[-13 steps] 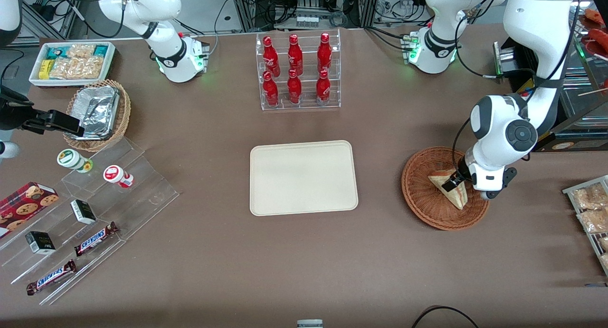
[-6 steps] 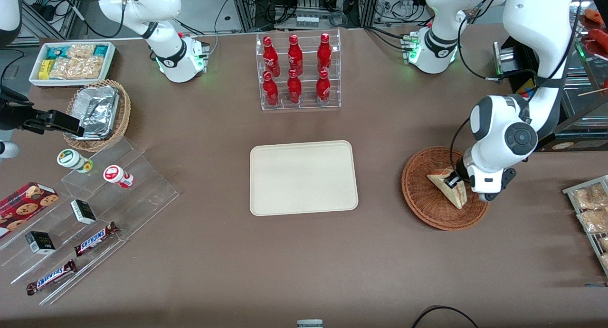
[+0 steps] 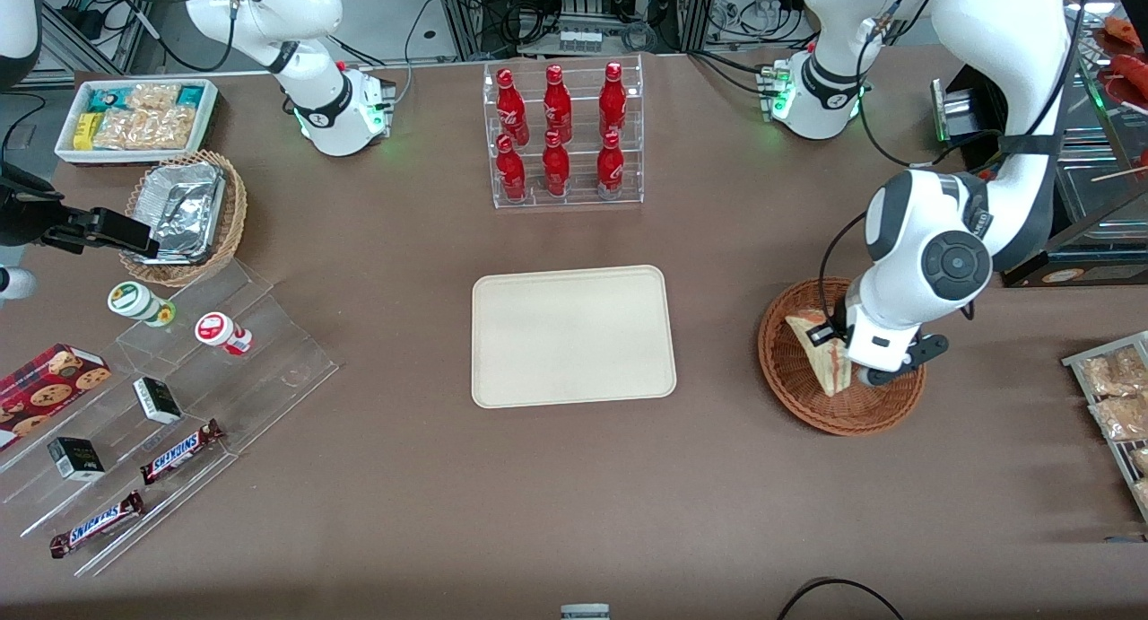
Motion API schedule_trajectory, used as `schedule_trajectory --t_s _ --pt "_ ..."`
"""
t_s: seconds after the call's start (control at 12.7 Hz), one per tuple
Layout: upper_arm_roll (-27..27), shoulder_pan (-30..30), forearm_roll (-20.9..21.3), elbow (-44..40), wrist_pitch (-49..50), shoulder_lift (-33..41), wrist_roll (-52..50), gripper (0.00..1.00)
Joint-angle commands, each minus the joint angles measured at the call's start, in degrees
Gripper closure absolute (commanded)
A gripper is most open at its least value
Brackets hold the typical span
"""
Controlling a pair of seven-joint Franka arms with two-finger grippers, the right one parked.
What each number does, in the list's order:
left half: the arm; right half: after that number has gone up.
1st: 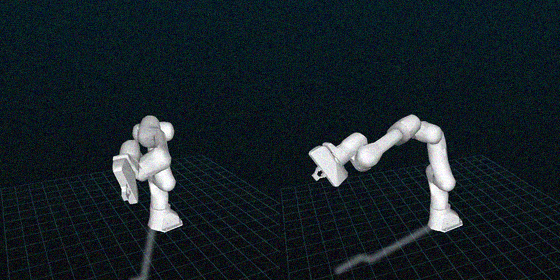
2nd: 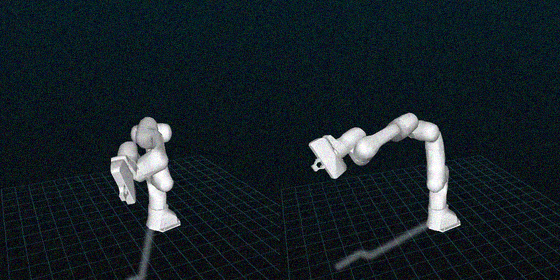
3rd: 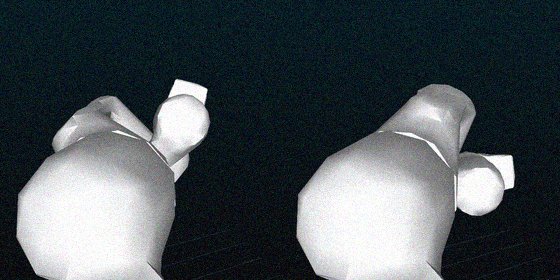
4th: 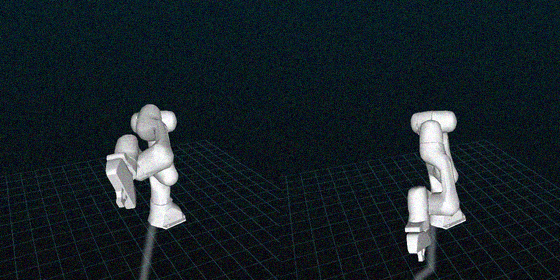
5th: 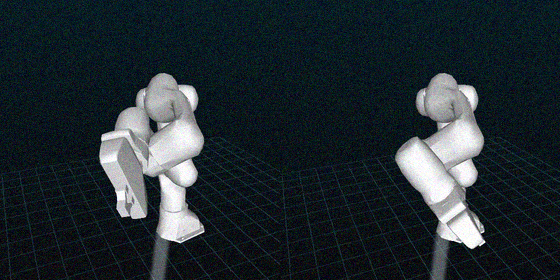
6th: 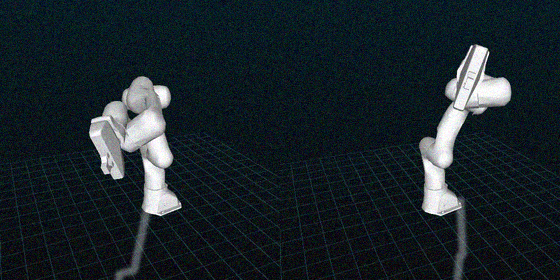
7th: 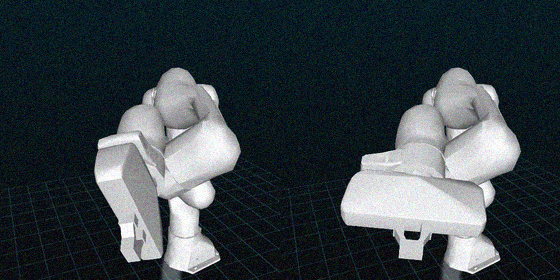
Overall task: Place sandwich from basket to tray
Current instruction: 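Close the left gripper on the sandwich and lift it from the basket, then carry the sandwich with the left gripper over the cream tray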
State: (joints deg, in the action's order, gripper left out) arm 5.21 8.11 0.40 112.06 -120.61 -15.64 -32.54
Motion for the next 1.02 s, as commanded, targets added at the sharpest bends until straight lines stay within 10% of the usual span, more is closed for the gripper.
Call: schedule_trajectory --t_s 0.0,0.94 --pt "-0.11 4.34 0.22 -2.01 1.16 -1.75 6.16 1.0" --pt "-0.2 25.09 -0.49 -24.85 5.64 -19.05 -14.19 1.0"
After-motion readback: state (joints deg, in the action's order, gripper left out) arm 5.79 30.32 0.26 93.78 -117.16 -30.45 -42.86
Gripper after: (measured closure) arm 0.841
